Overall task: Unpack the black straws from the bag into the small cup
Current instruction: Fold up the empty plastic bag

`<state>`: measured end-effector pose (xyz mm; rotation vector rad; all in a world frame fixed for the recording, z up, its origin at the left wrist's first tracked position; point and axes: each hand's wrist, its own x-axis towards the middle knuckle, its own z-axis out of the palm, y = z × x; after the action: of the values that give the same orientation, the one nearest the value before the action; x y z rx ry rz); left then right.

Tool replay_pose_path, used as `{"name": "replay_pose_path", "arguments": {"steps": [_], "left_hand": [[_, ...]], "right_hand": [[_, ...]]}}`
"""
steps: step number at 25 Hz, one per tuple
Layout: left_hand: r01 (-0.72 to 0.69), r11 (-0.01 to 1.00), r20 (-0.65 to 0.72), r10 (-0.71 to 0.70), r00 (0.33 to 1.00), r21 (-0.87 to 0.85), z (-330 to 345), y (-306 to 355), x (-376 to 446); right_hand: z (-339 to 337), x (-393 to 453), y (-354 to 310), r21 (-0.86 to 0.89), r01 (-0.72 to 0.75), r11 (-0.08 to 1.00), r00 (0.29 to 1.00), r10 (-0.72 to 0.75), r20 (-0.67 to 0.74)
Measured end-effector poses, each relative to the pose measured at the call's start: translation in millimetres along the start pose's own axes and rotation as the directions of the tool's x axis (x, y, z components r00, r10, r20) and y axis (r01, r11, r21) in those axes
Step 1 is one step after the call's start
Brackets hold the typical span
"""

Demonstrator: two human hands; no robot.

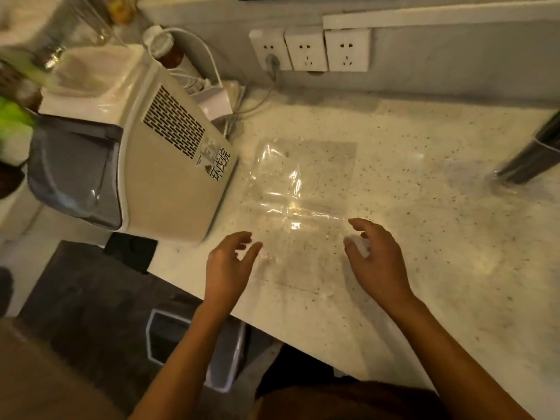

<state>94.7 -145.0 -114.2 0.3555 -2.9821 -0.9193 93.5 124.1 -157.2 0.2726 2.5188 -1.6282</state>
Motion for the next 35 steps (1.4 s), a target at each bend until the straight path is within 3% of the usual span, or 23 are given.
{"name": "replay_pose_path", "arguments": {"steps": [3,7,10,15,19,25,26,28,31,33,35], "left_hand": [[0.013,0.998,0.028,-0.015,0.999,0.061,-2,-17,56],[0.022,0.986,0.246,-0.063,0.967,0.167,6,-34,113],[0.024,0.986,0.328,-0.077,0.942,0.162,13,-47,140],[0.209,0.97,0.437,-0.137,0.889,-0.121,17,-62,161],[0.21,0.926,0.458,-0.045,0.888,-0.315,20,-71,164],[0.169,0.929,0.462,0.003,0.887,-0.33,25,-68,167],[0.13,0.938,0.45,0.031,0.892,-0.321,26,-66,166],[-0.077,0.969,0.428,0.174,0.887,-0.235,27,-64,163],[-0.44,0.88,0.446,0.472,0.76,-0.179,32,-51,156],[-0.552,0.804,0.45,0.586,0.674,-0.22,38,-37,155],[-0.576,0.778,0.448,0.62,0.644,-0.251,42,-20,155]], "right_hand": [[18,29,-20,-0.118,-0.067,0.991,0.996,0.061,-0.058],[38,52,-35,-0.257,-0.296,0.92,0.955,0.278,-0.103],[48,56,-40,-0.284,-0.33,0.9,0.943,0.305,-0.132],[55,59,-46,-0.018,-0.408,0.913,0.899,0.398,-0.182],[49,53,-47,0.083,-0.378,0.922,0.892,0.387,-0.233],[37,46,-57,0.21,-0.368,0.906,0.887,0.41,-0.211],[34,43,-60,0.243,-0.357,0.902,0.889,0.408,-0.209],[29,38,-67,0.293,-0.331,0.897,0.891,0.4,-0.216],[22,29,-80,0.268,-0.294,0.917,0.904,0.358,-0.232],[17,23,-89,0.211,-0.268,0.94,0.922,0.314,-0.228],[11,16,-99,0.166,-0.242,0.956,0.929,0.277,-0.245]]}}
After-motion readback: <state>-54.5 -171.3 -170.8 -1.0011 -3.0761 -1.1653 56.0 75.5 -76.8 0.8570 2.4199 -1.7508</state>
